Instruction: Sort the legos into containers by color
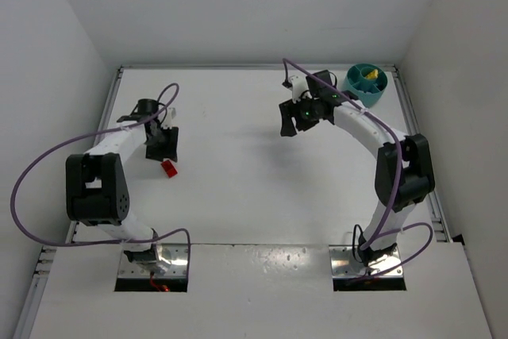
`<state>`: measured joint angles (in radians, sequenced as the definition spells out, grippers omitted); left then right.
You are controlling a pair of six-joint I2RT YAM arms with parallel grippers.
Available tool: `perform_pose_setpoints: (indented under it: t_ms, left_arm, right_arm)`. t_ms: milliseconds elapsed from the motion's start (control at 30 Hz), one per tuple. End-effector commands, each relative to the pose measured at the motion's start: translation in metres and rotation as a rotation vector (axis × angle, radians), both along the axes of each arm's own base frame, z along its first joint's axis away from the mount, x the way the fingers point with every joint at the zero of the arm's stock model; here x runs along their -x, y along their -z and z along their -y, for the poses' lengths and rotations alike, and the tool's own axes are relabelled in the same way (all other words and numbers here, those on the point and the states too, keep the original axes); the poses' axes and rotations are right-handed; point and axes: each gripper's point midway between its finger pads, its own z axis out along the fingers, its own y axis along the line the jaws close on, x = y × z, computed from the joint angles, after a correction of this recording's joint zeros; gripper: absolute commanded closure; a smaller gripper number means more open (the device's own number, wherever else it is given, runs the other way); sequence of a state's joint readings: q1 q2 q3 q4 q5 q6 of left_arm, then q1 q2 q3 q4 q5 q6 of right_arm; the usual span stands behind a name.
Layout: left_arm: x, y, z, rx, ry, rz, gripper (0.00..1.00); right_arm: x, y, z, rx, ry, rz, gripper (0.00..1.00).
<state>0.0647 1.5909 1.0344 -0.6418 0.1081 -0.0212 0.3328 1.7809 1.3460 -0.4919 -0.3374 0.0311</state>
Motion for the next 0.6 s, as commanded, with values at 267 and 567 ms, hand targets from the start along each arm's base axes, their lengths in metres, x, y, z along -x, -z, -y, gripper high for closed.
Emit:
perform_pose_setpoints:
  t_ms: [267,567]
  left_arm:
    - [-0.018,0.012,-0.017,-0.176,-0.275,-0.058,0.5]
    - [-0.009,0.038,-0.011,-0.137,-0.293,-0.168,0.44]
  right_arm:
    - [-0.002,-0.015,-0.005,-0.021,0.01,0.061,0.35]
    - [-0.004,-0.017,-0.006,-0.028,0.017,0.064,0.35]
